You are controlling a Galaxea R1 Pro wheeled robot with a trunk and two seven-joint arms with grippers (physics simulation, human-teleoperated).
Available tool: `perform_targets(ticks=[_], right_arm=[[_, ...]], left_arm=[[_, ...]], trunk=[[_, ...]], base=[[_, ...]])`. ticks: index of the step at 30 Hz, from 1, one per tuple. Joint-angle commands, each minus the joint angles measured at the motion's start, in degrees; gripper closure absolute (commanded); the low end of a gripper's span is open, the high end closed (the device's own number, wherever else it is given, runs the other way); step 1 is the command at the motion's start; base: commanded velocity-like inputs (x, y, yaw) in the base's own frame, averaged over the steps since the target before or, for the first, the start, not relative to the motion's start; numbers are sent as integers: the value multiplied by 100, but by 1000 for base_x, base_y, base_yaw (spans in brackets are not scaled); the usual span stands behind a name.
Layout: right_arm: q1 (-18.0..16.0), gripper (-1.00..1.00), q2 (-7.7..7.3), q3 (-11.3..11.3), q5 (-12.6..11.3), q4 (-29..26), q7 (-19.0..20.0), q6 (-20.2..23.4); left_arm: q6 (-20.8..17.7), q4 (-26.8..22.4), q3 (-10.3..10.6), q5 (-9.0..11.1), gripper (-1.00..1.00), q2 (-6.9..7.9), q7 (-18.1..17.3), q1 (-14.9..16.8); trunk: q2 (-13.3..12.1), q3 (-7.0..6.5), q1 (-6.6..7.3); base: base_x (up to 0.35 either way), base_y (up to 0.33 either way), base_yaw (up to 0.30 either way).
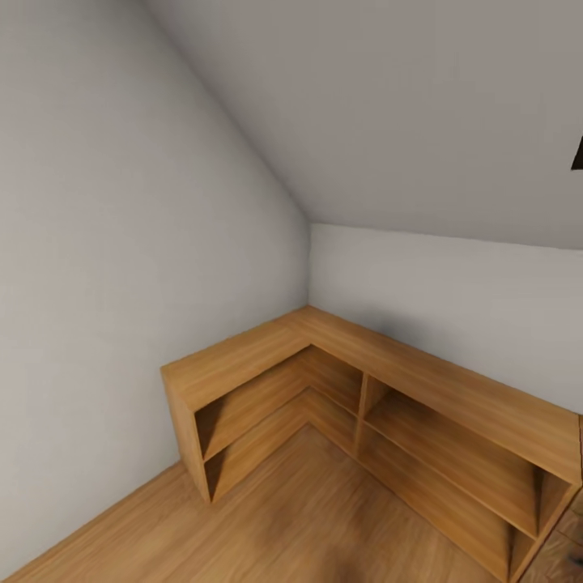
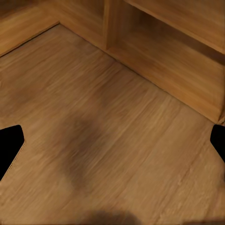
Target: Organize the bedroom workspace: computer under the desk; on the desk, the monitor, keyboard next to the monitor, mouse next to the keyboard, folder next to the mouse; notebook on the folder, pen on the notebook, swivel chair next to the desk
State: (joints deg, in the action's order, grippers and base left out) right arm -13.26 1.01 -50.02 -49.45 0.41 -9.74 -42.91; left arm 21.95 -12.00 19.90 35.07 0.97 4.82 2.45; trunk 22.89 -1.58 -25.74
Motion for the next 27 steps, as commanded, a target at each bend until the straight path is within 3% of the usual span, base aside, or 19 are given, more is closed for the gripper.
perform_targets(ticks=[1, 9, 12, 15, 27], right_arm=[[-1, -100, 3, -47, -1, 4, -52, -4], [-1, -100, -12, -14, -138, -35, -68, 14], [-1, -100, -20, -14, -411, -52, -64, 28], [-1, -100, -21, -15, -487, -56, -64, 30], [-1, -100, -27, -16, -532, -58, -47, 28]], left_arm=[[11, -4, 49, 8, -100, 2, 45, 1], [11, -4, 49, 8, -100, 4, 45, 1], [11, -4, 49, 8, -100, 4, 45, 1], [11, -4, 49, 8, -100, 3, 45, 1], [7, -4, 49, 8, -100, 4, 45, 1]], trunk=[[3, 2, -5], [3, 7, -5], [3, 22, -5], [3, 42, -5], [3, 132, -5]], base=[[277, 205, -4], [285, 210, -24], [260, 183, -139], [127, 76, -180], [19, 11, -185]])
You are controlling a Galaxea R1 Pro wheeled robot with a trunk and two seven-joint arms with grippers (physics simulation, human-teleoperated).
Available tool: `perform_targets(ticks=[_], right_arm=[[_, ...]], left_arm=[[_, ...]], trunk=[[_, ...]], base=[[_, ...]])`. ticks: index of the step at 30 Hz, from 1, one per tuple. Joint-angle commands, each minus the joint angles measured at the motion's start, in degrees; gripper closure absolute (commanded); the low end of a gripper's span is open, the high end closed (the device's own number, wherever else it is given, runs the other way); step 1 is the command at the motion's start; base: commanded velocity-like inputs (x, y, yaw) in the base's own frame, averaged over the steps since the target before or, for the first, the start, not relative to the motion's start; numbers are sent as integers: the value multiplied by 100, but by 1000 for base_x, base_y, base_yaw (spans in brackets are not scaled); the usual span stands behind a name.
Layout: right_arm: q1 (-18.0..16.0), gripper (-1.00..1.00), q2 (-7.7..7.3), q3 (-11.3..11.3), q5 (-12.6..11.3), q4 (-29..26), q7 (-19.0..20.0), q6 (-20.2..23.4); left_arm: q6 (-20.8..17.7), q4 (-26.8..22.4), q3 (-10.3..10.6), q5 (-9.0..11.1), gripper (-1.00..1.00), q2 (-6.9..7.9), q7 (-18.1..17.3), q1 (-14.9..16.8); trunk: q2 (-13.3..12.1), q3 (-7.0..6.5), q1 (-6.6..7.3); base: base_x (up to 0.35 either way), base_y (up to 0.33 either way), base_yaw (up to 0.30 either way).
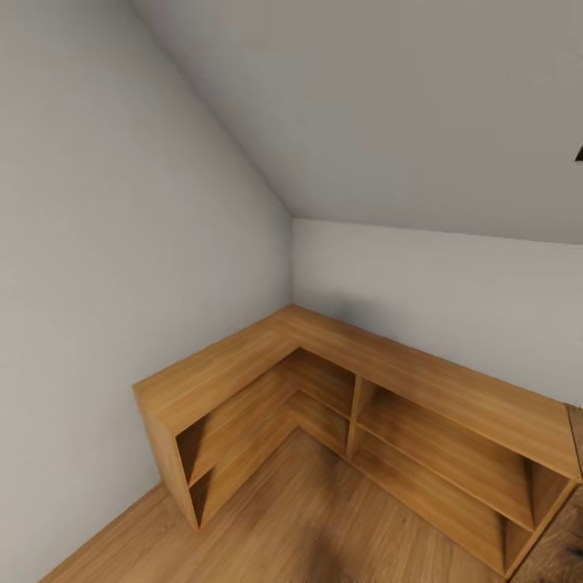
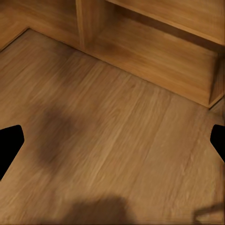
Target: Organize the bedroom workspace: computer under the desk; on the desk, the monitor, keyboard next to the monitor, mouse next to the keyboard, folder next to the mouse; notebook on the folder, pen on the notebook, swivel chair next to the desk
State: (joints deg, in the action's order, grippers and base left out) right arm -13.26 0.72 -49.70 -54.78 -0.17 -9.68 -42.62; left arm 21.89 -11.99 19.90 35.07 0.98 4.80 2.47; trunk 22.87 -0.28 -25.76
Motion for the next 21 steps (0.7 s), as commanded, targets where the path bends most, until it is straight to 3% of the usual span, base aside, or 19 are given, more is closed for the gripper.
perform_targets(ticks=[1, 12, 21], right_arm=[[-1, -100, 1, -48, 1, 0, -53, -1], [-1, -100, -5, -63, 2, 12, -46, -1], [-1, -100, -10, -66, 2, 17, -46, -1]], left_arm=[[12, -6, 50, 8, -100, 2, 48, -1], [15, -6, 50, 10, -100, 3, 48, -1], [17, -6, 50, 8, -100, 0, 48, -1]], trunk=[[4, 10, -2], [4, 95, -2], [4, 164, -2]], base=[[2, 1, -185], [1, 4, -185], [106, 162, -185]])
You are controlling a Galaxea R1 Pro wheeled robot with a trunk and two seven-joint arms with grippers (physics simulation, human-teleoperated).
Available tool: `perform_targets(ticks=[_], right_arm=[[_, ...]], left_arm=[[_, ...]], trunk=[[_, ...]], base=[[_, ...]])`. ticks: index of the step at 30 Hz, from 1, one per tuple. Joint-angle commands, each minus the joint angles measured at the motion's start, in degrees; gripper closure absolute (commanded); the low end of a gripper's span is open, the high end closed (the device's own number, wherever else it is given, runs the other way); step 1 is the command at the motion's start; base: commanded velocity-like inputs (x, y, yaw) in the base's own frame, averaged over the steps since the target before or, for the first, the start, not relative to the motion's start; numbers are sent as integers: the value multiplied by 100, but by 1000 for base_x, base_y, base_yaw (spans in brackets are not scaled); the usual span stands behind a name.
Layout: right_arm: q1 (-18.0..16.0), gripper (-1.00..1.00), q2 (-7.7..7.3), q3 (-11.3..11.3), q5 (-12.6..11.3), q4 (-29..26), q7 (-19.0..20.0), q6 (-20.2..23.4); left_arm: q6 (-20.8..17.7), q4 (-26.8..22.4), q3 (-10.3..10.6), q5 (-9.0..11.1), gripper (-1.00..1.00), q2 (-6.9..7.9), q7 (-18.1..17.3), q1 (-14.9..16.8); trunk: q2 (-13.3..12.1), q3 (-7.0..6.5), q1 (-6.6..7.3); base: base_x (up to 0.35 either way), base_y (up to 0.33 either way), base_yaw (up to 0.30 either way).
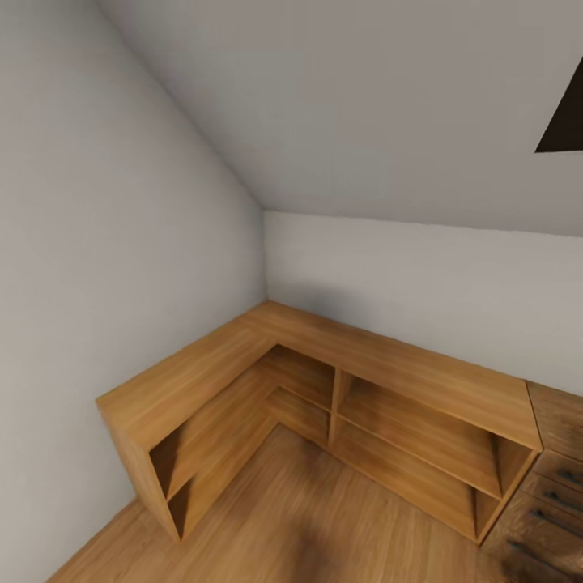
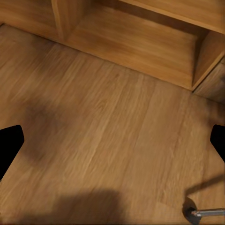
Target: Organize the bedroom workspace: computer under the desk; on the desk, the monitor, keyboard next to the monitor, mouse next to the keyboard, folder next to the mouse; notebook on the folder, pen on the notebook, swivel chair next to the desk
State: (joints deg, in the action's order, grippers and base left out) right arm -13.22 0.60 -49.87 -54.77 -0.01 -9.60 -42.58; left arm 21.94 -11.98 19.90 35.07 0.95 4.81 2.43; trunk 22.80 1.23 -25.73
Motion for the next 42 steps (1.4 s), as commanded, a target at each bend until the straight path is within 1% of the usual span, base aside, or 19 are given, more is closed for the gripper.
perform_targets(ticks=[1, 6, 11, 42], right_arm=[[-5, -100, 2, -49, 1, 1, -53, -5], [-5, -100, 2, -49, 1, 1, -51, -5], [-5, -100, 2, -49, 1, 1, -51, -5], [-5, -100, 2, -55, 1, 27, -54, -5]], left_arm=[[12, -7, 49, 9, -100, 3, 47, 3], [10, -7, 49, 8, -100, 2, 47, 3], [6, -7, 49, 8, -100, 2, 47, 3], [-3, -3, 58, 8, -100, 1, 38, 3]], trunk=[[12, 21, -6], [12, 59, -6], [12, 97, -6], [12, 317, -6]], base=[[225, 200, -185], [214, 136, -185], [68, 38, -191], [4, 2, -200]])
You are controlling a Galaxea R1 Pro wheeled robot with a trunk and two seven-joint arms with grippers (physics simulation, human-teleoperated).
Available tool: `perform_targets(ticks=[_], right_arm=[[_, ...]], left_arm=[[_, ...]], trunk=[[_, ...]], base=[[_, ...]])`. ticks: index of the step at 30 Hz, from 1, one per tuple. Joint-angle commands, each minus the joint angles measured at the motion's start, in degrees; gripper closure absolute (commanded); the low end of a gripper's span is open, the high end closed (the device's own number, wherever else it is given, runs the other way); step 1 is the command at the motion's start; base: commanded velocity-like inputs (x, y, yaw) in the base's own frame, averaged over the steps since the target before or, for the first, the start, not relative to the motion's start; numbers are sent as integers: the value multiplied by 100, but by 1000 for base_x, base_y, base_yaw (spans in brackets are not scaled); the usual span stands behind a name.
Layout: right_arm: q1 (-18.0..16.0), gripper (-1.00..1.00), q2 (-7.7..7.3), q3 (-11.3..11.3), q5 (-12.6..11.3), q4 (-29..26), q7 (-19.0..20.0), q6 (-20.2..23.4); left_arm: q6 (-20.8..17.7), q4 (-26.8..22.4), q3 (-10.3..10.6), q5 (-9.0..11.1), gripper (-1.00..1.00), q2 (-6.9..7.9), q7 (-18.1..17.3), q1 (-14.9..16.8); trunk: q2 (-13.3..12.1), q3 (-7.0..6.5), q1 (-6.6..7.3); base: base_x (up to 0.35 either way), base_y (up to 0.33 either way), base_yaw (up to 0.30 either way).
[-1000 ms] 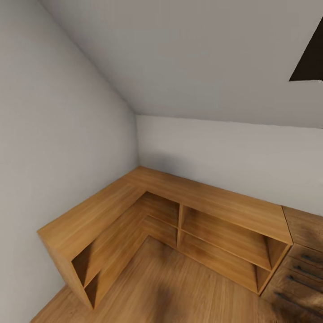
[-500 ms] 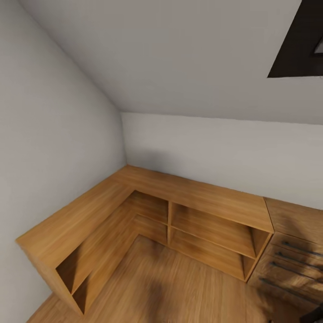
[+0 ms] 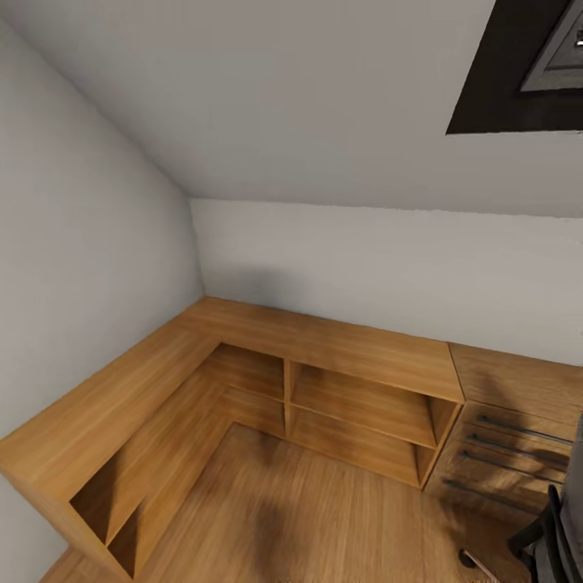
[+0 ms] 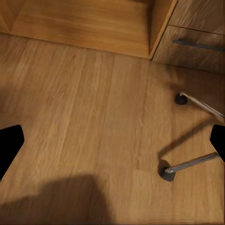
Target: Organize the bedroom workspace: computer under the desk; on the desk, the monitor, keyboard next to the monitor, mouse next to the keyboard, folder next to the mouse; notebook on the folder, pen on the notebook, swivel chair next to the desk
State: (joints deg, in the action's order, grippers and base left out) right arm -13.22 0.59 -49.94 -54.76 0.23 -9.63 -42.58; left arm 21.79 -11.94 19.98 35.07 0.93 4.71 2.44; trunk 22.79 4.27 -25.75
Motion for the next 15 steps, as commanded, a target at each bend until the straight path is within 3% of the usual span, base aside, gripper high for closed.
perform_targets(ticks=[1, 15], right_arm=[[-5, -100, 3, -48, 1, 3, -50, -4], [-5, -100, 3, -51, 9, 3, -45, -4]], left_arm=[[12, -6, 50, 9, -100, 4, 48, 2], [10, -6, 50, 9, -100, 4, 48, 2]], trunk=[[13, 20, -3], [13, 59, -3]], base=[[0, 0, -202], [0, 0, -260]])
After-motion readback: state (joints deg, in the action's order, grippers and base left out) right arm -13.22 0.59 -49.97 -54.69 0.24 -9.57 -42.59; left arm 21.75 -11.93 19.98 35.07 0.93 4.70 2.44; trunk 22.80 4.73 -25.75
